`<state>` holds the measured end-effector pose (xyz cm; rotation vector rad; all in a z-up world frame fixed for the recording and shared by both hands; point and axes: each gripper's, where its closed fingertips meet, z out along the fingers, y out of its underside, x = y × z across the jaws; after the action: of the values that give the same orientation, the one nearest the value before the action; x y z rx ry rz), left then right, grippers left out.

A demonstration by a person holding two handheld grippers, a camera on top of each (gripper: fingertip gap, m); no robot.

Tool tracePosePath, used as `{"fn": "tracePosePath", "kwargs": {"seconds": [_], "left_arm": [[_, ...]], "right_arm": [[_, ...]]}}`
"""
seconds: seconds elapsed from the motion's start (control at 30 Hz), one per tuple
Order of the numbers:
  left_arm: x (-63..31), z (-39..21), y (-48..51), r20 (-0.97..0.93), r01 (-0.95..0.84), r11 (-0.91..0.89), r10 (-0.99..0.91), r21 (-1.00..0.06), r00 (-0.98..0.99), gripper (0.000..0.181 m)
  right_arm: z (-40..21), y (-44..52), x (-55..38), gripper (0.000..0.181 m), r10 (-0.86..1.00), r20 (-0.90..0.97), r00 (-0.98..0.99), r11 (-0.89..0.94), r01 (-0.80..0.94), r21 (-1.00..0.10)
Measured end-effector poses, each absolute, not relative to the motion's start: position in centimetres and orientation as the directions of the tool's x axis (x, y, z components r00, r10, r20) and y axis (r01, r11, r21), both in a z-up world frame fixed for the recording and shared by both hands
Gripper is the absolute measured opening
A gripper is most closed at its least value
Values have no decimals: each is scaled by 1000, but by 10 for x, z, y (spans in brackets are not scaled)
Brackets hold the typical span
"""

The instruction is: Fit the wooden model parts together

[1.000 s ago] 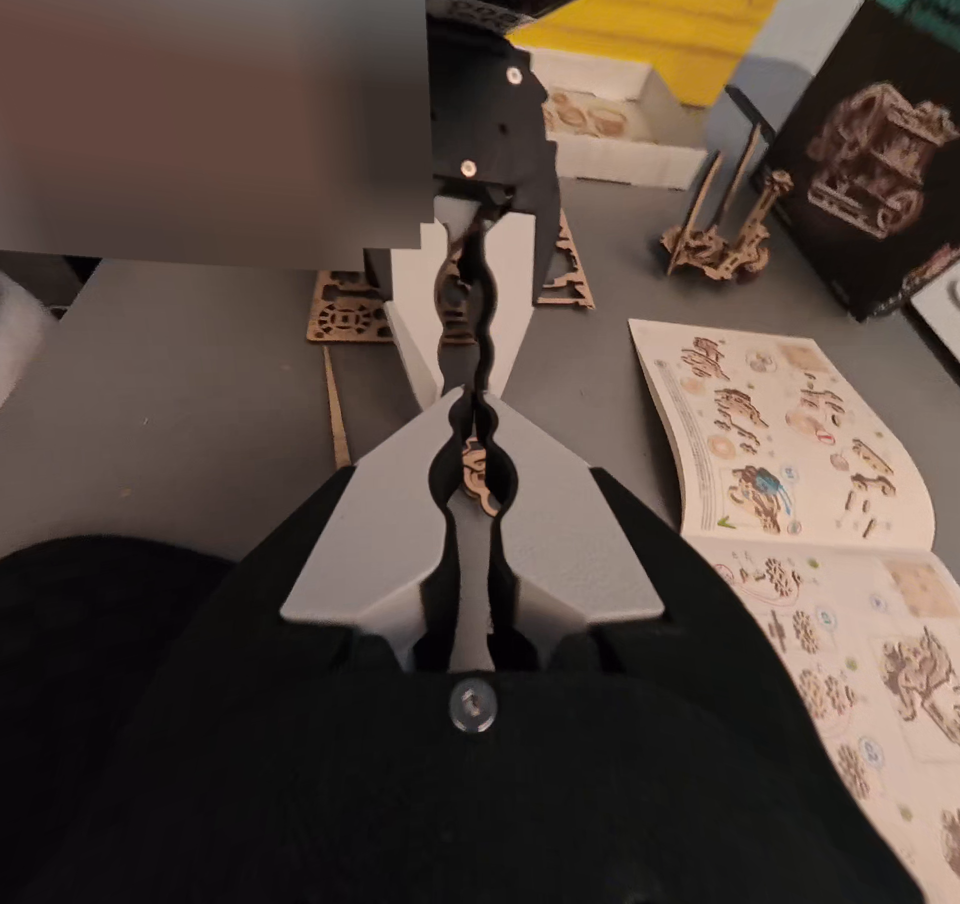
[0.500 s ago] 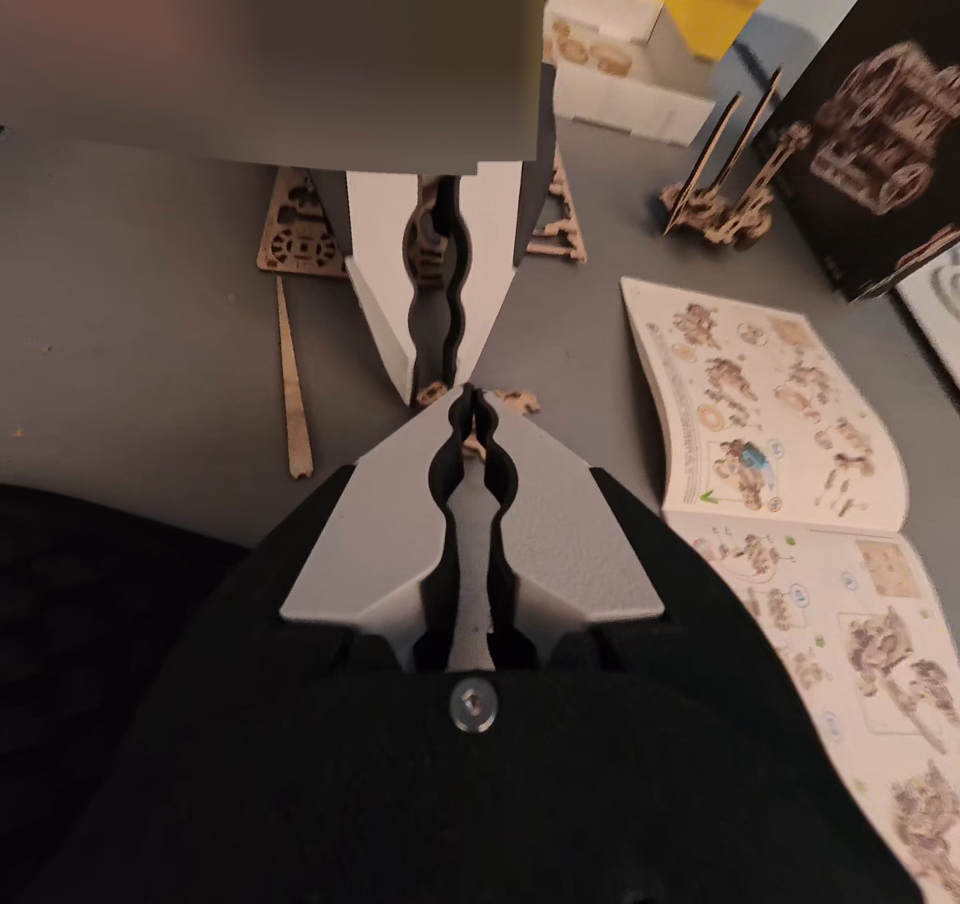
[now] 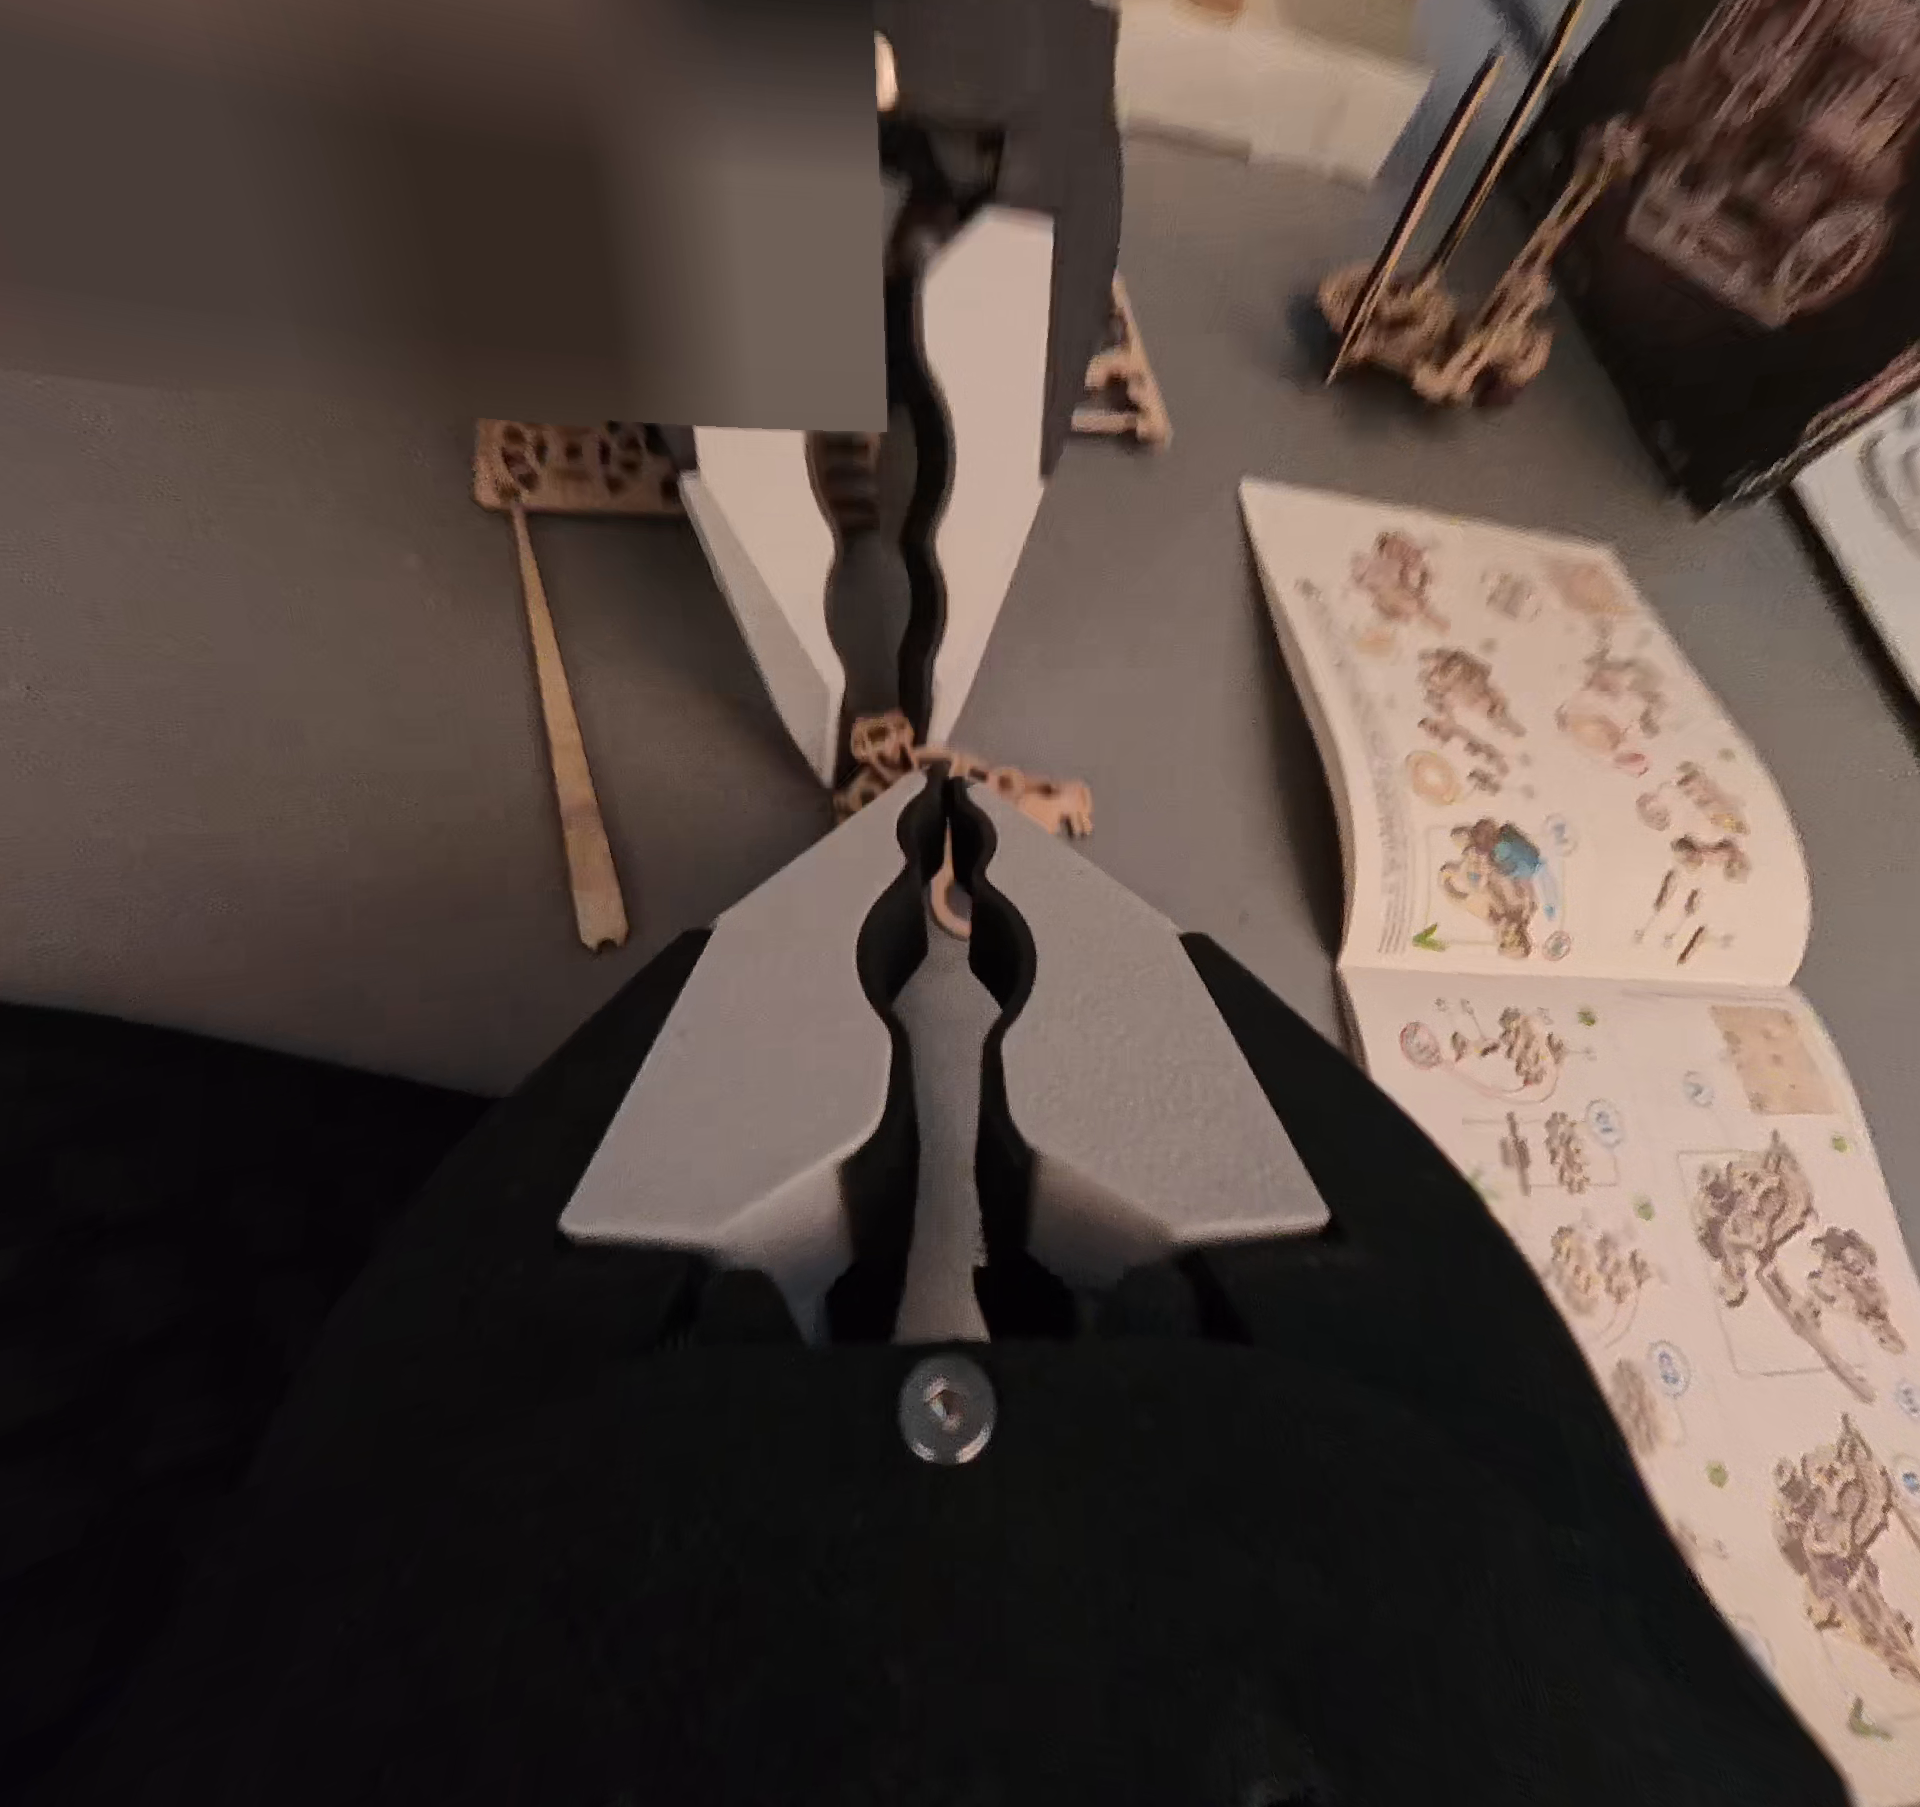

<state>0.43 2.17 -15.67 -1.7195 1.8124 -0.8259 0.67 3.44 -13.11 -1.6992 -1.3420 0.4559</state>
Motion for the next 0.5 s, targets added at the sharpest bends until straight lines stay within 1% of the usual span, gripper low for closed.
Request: {"fn": "tracePosePath", "kwargs": {"seconds": [0.03,0.13,0.17,0.23,0.27,0.3,0.37,0.4,0.47,0.5], "left_arm": [[4,-156,21,57,-685,10,-996,-729,-75,14],[2,-156,18,78,-690,14,-992,-724,-102,14],[1,-156,18,80,-691,18,-991,-722,-110,14],[-1,-156,18,80,-695,19,-991,-719,-110,14],[-1,-155,19,77,-693,22,-991,-720,-112,14],[-2,-156,17,90,-699,23,-988,-715,-124,14],[-2,-156,15,112,-699,10,-985,-715,-129,14],[-1,-156,12,124,-700,9,-982,-714,-140,14],[-1,-156,12,124,-700,8,-983,-714,-137,14],[-1,-156,12,122,-701,9,-983,-713,-137,14]], "right_arm": [[-123,34,5,0,907,244,343,14,556,-831],[-104,30,1,0,892,308,331,104,513,-852],[-110,29,0,0,900,294,322,90,521,-848],[-145,28,3,0,931,213,297,-13,609,-793],[-133,30,1,0,923,230,309,16,564,-825],[-122,32,2,0,909,266,322,42,563,-825],[-94,32,-3,0,884,312,348,116,483,-868],[-100,29,-6,0,900,278,337,91,479,-873],[-148,28,-1,0,936,174,306,-51,607,-793],[-134,27,-6,0,935,198,294,3,553,-833]]}}
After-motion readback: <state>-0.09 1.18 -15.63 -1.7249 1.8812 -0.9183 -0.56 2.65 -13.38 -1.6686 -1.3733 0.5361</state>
